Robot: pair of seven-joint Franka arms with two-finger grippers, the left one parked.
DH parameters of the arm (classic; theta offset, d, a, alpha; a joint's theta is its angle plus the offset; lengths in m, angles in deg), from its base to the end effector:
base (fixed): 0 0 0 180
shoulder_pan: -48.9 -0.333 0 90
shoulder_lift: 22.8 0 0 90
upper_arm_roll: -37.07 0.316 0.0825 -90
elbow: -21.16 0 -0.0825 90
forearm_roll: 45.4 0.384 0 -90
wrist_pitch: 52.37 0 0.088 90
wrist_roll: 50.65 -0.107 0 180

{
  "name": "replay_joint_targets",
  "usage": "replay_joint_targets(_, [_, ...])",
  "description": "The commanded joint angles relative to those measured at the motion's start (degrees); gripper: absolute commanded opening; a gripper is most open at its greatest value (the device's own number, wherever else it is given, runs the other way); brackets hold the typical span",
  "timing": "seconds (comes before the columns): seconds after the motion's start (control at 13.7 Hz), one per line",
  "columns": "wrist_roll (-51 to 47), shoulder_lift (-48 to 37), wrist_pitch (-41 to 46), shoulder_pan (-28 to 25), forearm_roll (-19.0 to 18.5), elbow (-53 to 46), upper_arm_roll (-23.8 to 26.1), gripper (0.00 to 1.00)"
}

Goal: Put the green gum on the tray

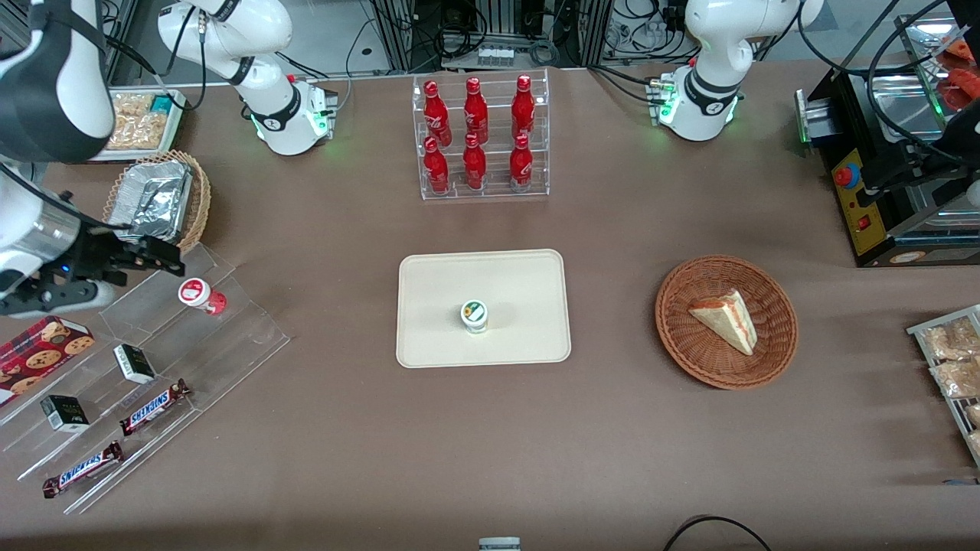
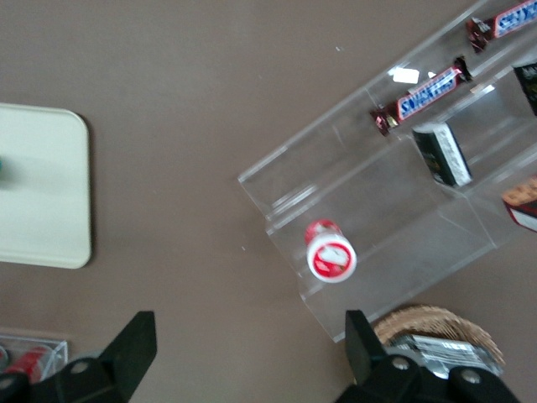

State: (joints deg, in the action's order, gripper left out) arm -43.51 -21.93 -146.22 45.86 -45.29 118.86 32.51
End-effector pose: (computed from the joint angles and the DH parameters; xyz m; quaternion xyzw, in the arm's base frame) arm 0.5580 -0.0143 0.5582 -0.9980 -0.0489 0.0410 0.0035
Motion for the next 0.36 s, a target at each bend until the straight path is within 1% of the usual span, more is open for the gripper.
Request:
replay_joint_targets(0.0, [0.33, -4.12, 4.62, 0.76, -3.52, 1.44, 0.79, 1.00])
replay_joint_targets(0.07, [0.07, -4.30, 6.20, 0.85, -3.53, 1.18, 0.70, 1.00])
replay_joint_targets(0.29, [-0.02, -4.48, 7.01, 1.81, -3.01, 1.09, 0.70, 1.00])
